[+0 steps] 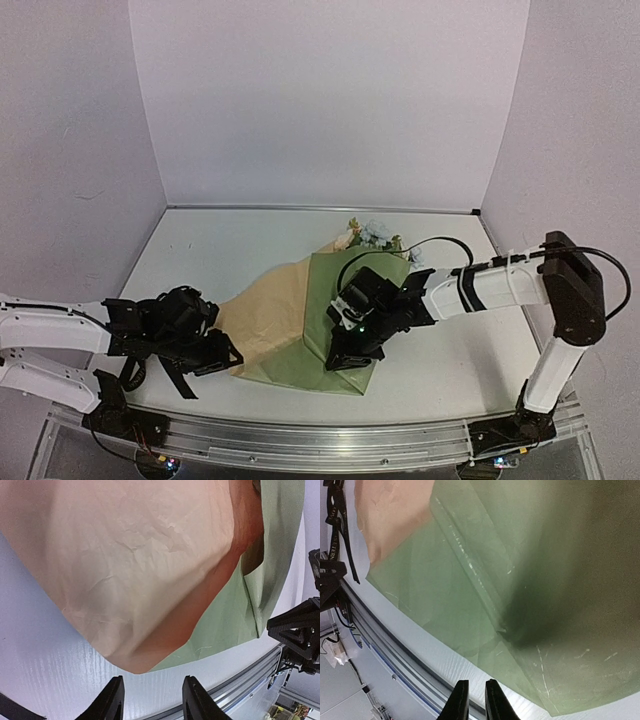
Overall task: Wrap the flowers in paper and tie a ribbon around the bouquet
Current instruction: Press the fold line on the 2/3-folded wrapping paper, then fold the 2/3-folded wrapping paper at the center of the board.
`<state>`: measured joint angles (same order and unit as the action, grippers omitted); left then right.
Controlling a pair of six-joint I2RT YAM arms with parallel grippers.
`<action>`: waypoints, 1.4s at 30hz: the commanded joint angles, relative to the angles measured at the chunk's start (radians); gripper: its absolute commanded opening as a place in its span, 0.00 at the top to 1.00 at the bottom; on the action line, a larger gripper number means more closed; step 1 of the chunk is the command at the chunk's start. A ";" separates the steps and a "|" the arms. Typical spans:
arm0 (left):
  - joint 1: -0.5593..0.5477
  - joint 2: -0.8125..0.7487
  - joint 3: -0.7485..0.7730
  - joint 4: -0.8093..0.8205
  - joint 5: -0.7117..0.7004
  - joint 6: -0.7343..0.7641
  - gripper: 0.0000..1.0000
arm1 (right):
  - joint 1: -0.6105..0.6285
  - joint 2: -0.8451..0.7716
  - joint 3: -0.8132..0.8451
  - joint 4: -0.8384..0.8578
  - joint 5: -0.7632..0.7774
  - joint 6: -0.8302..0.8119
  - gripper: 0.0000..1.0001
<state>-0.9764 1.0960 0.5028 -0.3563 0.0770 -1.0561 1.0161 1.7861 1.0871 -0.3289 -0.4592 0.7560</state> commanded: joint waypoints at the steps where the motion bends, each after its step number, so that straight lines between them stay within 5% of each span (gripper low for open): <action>1: 0.001 -0.048 -0.054 0.044 -0.053 -0.129 0.56 | 0.004 0.058 0.060 0.030 0.028 -0.029 0.87; 7: 0.001 -0.026 -0.094 0.069 -0.080 -0.183 0.51 | 0.009 0.139 0.110 0.055 0.034 -0.014 0.87; 18: 0.000 0.027 -0.102 0.149 -0.125 -0.214 0.58 | 0.037 0.200 0.136 0.077 0.063 0.001 0.87; 27: 0.006 -0.099 -0.085 -0.077 -0.281 -0.307 0.53 | 0.041 0.223 0.143 0.082 0.068 0.004 0.87; 35: 0.154 -0.073 -0.105 0.127 -0.225 -0.120 0.48 | 0.041 0.239 0.145 0.099 0.065 0.014 0.87; 42: 0.200 0.026 -0.116 0.233 -0.176 -0.098 0.51 | 0.040 0.243 0.146 0.106 0.063 0.016 0.87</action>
<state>-0.7907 1.0856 0.3861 -0.2400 -0.1387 -1.1988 1.0508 2.0069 1.2121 -0.2308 -0.4126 0.7677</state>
